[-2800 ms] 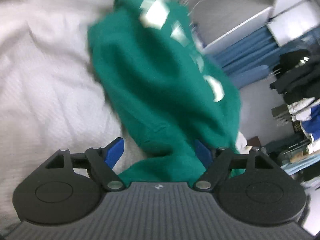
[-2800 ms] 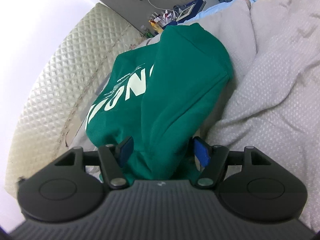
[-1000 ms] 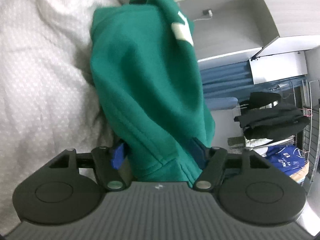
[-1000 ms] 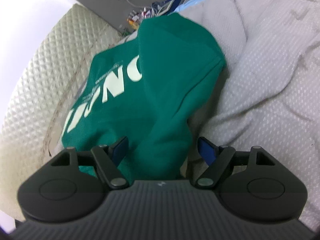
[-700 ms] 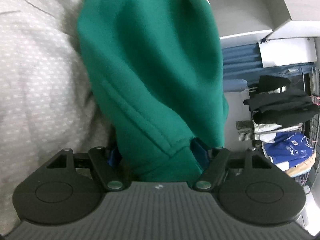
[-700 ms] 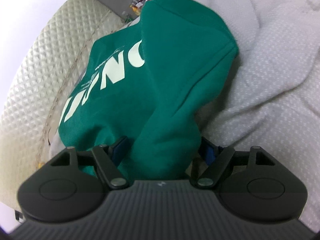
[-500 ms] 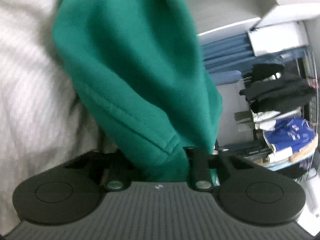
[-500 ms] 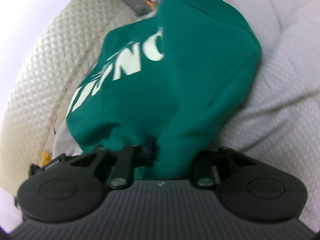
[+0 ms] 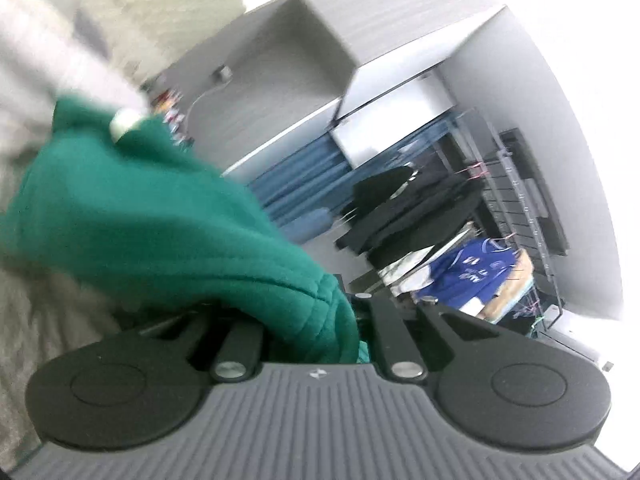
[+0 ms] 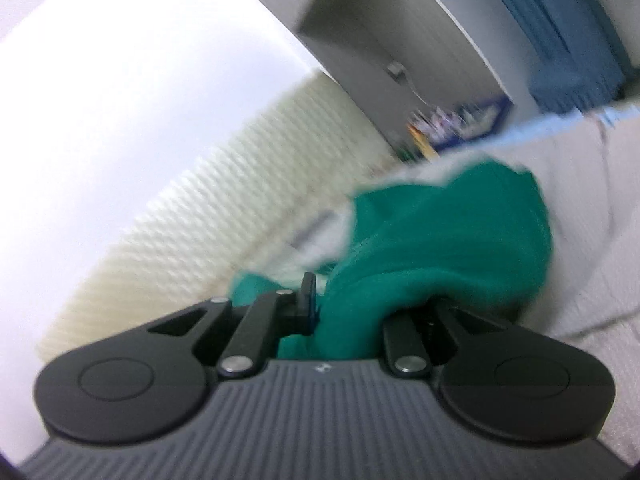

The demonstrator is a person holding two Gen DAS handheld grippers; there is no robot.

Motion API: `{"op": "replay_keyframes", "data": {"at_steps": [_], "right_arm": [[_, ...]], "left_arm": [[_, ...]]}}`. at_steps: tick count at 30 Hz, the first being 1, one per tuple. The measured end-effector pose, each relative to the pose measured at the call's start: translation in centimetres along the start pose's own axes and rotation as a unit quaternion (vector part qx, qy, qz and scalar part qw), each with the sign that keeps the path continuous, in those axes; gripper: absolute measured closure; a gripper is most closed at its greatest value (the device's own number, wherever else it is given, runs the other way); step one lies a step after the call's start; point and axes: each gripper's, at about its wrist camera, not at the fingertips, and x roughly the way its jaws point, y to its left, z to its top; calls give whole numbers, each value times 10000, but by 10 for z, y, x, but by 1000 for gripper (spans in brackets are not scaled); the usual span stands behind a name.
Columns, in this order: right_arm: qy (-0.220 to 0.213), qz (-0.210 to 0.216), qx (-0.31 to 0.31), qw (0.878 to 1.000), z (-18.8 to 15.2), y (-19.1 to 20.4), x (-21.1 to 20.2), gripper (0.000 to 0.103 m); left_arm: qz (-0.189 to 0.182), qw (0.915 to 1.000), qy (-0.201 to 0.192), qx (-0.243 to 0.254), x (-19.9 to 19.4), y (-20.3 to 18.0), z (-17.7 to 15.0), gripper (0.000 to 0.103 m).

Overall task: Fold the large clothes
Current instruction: 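Lift the green hoodie high with both grippers and shake it out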

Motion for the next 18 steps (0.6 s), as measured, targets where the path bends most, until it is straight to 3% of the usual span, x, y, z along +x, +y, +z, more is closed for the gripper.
{"op": "replay_keyframes", "data": {"at_steps": [5, 9, 12, 18], "right_arm": [[-404, 305, -782, 9957, 59, 79, -31, 88], [-820, 455, -1124, 9892, 118, 139, -48, 88], [-1029, 489, -1332, 9845, 161, 181, -60, 88], [-1502, 623, -1753, 9710, 227, 254, -89, 88]], "left_arm": [[-109, 9981, -204, 576, -21, -77, 39, 91], [-178, 9931, -359, 1101, -32, -153, 88, 91], [-427, 9897, -571, 1242, -44, -209, 131, 91], [-609, 9757, -944, 1883, -55, -333, 193, 90]]}}
